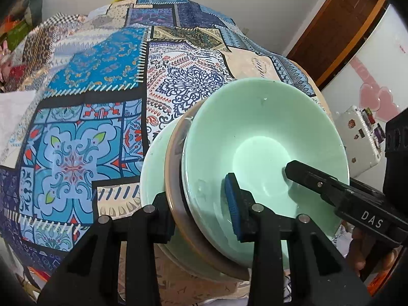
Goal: Organize plates and bowls
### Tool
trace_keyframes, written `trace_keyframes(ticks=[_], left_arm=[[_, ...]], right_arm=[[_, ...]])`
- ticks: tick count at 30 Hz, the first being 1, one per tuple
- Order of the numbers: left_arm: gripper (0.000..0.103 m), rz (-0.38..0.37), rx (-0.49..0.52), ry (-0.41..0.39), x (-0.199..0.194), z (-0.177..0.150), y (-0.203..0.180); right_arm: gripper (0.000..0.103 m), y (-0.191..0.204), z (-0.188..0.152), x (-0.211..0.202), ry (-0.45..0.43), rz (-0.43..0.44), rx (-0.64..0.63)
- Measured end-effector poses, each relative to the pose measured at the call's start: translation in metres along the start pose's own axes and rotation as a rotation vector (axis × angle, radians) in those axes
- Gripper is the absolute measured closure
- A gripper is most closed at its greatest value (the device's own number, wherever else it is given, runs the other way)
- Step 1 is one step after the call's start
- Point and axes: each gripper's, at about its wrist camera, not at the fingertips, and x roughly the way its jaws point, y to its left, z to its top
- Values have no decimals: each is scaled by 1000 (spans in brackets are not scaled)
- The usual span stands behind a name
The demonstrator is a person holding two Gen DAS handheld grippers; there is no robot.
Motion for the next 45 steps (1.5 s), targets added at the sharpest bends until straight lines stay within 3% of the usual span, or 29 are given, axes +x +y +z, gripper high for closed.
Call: trace_keyframes(ticks=[5, 10, 17, 20, 27, 32, 35, 39, 45], left_arm=[[69, 42, 33, -58, -10, -2, -3], [61, 61, 43, -108, -31, -2, -5], [57, 72, 54, -211, -81, -7, -15], [55, 66, 79, -289, -117, -12, -27], [37, 43, 179, -491, -191, -32, -59], [30, 68, 214, -650, -232, -49, -74], [25, 78, 222, -705, -246, -58, -79], [18, 92, 217, -756, -254, -68, -81], [7, 153, 246, -852, -264, -86, -91]], right_arm=[[68, 4, -1, -5, -31, -21, -42], [64, 6, -4, -19, -56, -36, -68], [59, 17, -8, -69, -174, -11, -97], [57, 27, -10, -97, -243, 6, -127], [55, 54, -24, -161, -420, 16, -224], [40, 66, -37, -196, -536, 31, -265], [38, 75, -46, -211, -597, 12, -309], [17, 81, -57, -222, -668, 4, -327], [1, 84, -63, -228, -735, 2, -334]])
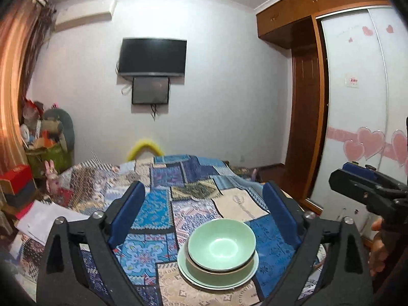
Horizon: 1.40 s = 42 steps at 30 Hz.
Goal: Organize plates and bowls
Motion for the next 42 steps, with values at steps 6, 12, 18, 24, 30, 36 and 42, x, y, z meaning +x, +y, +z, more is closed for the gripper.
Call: trace_keyframes(ticks=[6, 12, 18, 24, 30, 36, 42], left_arm=[[3, 3, 15, -35, -13, -2, -5], [3, -2, 11, -36, -13, -4, -3], [2, -9, -7, -30, -12, -6, 0], [2, -14, -10, -20, -9, -8, 1], [2, -17, -20, -14, -7, -9, 2], [2, -18, -31, -7, -4, -9, 2], [1, -17, -39, -10, -4, -9, 2]], right_arm=[[0, 5, -3, -1, -3, -7, -12], [0, 4, -10, -4, 5, -14, -12], [0, 0, -10, -8, 6, -11, 10], [0, 0, -11, -8, 11, -12, 12], [0, 1, -10, -8, 14, -11, 12], [0, 2, -9, -7, 17, -9, 10], [0, 4, -9, -7, 16, -10, 3]])
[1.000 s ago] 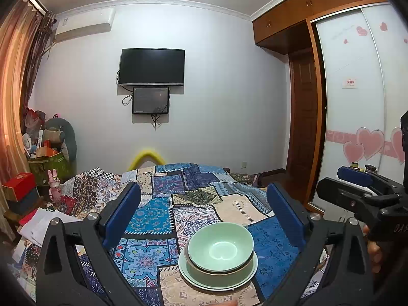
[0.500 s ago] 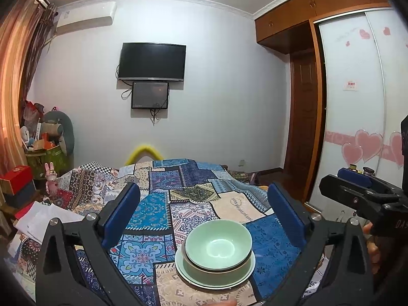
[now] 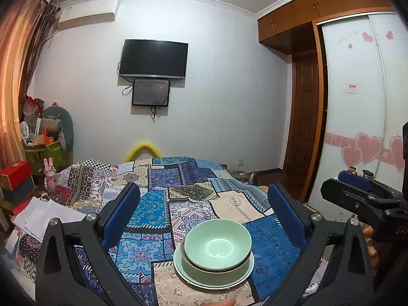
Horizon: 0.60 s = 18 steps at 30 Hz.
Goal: Organize plates and bowls
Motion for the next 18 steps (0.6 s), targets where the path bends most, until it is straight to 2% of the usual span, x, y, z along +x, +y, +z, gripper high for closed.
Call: trace_keyframes(ticks=[18], left_arm=[[1, -7, -15, 8, 2, 0, 3]], right_arm=[[0, 2, 0, 0, 1, 3, -2]])
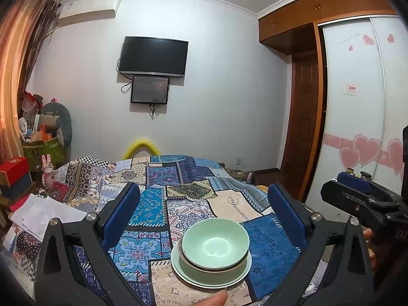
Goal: Organize plates and bowls
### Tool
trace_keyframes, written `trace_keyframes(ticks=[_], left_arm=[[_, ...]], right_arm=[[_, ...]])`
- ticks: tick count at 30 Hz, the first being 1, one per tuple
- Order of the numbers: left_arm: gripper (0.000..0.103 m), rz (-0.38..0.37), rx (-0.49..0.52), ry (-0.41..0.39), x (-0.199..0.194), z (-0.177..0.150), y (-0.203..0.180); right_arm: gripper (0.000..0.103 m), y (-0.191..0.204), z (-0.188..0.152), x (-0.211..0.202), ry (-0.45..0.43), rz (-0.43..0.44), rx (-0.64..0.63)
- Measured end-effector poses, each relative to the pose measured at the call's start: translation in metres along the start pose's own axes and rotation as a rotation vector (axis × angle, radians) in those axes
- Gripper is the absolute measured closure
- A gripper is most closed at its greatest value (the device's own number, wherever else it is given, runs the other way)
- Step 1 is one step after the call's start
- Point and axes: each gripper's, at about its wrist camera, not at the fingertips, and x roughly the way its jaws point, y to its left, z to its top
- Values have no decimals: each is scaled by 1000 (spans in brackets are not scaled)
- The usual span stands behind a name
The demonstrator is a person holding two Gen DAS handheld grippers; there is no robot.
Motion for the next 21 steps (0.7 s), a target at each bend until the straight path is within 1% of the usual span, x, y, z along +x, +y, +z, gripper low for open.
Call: trace_keyframes(ticks=[12, 21], left_arm=[[1, -13, 2, 19, 2, -2, -2], [1, -17, -7, 16, 2, -1, -1]], right_arm=[[0, 1, -1, 2, 9, 7, 0], [0, 1, -1, 3, 13, 11, 0]])
